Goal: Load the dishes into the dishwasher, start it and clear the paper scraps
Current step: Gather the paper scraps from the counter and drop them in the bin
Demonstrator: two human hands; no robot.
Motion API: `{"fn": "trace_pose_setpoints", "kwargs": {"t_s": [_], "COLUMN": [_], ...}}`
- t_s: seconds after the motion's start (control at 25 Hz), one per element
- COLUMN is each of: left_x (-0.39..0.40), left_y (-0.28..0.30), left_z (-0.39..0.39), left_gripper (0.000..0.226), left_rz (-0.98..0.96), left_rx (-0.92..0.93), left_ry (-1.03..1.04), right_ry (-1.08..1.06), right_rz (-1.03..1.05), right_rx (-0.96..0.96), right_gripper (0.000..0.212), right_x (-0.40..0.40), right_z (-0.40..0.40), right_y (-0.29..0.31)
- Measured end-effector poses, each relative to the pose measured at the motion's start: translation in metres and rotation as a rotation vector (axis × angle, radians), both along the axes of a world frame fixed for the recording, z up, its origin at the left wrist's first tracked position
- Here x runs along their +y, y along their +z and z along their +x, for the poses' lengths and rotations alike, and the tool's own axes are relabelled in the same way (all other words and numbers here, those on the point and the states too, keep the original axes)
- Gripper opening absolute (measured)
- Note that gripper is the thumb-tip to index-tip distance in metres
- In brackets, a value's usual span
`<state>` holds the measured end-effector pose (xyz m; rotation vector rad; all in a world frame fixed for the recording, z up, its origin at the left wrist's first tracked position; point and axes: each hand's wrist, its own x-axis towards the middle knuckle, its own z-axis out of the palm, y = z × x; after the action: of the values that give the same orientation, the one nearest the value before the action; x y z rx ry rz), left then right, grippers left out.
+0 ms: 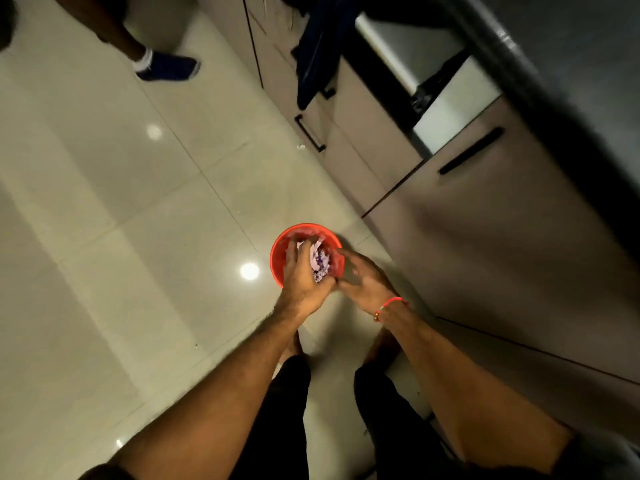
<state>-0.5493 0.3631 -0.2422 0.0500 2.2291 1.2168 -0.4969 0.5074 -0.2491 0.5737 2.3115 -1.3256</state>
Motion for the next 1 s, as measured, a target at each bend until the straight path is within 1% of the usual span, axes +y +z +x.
{"fn": "trace_pose_setpoints", "kwargs": {"t_s": [0.12,0.2,0.32,0.44,0.52,0.64,0.8,1.0], "left_x": [0.012,0.023,0.049,0.077,0.103,0.149,0.210,0.290], "left_y": [0.079,0.124,0.186,0.226,0.250,0.280,0.311,0.330], "left_z": [0.008,0.016,0.035,0.049,0.056,0.065,0.092,0.146], "left_gripper": [0.077,0.080,0.078,0.077,0.075,0.071,0.061,0.055], "left_rz": [0.025,0.063,0.127,0.205,0.259,0.316,0.414,0.460], "left_rx": [0.017,0.075,0.144,0.200,0.238,0.299,0.338,0.357], "left_ry": [-0.071,-0.162,-0.303,-0.416,-0.528,-0.679,-0.883,-1.026], "right_ry": [0.040,0.048,-0.045,-0.164,-0.302,-0.545,-0.834,-1.017], "right_rz": [0.098,0.134,0.207,0.297,0.339,0.393,0.476,0.511], "right_rx": [0.092,0.150,0.209,0.298,0.357,0.447,0.515,0.567], "right_gripper": [0.058,0.060,0.064,0.060,0.056,0.047,0.041,0.039], "right_x": [0.004,0.007,0.022,0.046,0.066,0.100,0.141,0.199], "right_z": [0.016,0.031,0.062,0.092,0.115,0.148,0.192,0.252], "right_y": [0.087,0.134,0.197,0.241,0.272,0.307,0.330,0.336]}}
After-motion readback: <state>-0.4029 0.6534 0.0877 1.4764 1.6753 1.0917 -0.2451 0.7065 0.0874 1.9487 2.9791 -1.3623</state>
